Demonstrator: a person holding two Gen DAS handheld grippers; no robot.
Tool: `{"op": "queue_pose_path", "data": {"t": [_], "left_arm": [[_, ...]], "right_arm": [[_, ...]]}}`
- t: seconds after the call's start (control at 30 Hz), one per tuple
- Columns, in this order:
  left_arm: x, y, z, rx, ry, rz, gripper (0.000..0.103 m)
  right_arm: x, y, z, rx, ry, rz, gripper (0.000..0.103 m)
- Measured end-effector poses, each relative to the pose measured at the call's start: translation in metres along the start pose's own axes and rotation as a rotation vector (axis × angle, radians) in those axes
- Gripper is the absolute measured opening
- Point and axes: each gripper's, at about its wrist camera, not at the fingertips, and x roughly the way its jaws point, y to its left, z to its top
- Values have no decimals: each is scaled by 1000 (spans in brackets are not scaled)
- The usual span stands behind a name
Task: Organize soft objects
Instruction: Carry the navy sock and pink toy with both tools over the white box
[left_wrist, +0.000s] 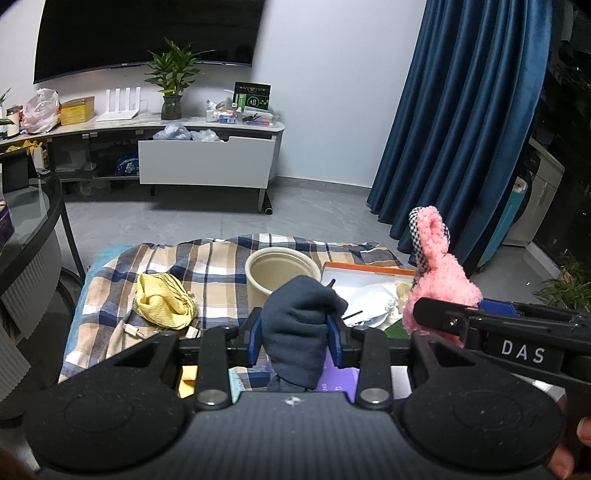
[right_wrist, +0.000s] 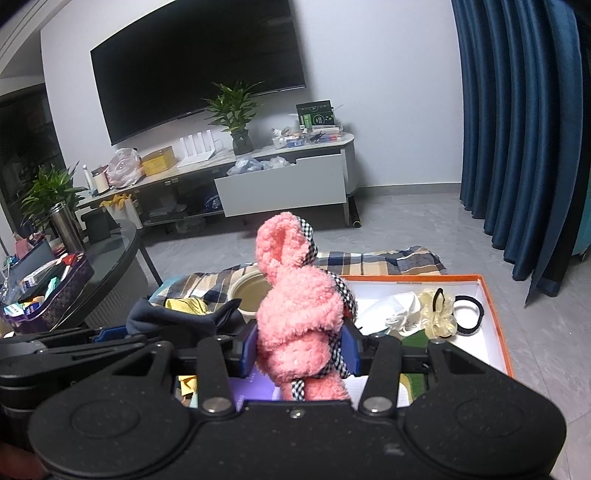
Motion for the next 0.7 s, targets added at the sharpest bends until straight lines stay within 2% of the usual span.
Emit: {"op": "queue_pose_path", "data": {"t": [0.7], "left_arm": [[13,-26,1,42,11,-42,36]], "right_arm": [[-8,-27,-1,36,-15,-44,55]]}}
